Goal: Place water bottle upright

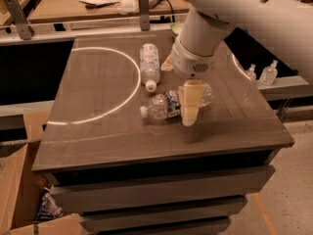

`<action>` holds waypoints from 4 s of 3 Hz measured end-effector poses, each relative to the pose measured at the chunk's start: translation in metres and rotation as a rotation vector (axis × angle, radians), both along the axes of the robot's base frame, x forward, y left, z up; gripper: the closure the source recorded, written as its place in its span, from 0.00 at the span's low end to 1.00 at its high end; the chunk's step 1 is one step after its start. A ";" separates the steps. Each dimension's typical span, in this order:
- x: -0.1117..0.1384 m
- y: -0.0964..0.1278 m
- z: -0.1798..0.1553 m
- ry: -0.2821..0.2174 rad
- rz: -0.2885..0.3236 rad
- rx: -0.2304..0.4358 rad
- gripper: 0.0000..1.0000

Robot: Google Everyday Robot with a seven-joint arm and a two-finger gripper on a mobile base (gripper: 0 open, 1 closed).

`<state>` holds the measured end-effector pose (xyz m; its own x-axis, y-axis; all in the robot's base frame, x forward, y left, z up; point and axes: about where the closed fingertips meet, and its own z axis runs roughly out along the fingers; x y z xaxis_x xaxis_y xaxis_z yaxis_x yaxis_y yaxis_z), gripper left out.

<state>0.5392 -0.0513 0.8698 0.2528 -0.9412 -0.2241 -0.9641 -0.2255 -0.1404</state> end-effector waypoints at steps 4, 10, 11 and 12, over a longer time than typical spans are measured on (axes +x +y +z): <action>-0.017 0.010 -0.032 0.087 0.062 -0.076 0.63; -0.013 0.010 0.109 0.111 -0.071 1.026 1.00; -0.011 0.011 0.111 0.130 -0.093 1.119 1.00; -0.008 0.010 0.108 0.123 -0.084 1.201 1.00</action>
Offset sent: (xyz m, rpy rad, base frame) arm -0.0137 0.0158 -0.0314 -0.0557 0.0785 0.0719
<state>0.5317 -0.0413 0.9776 0.1166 -0.1290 -0.9848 -0.9910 0.0497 -0.1239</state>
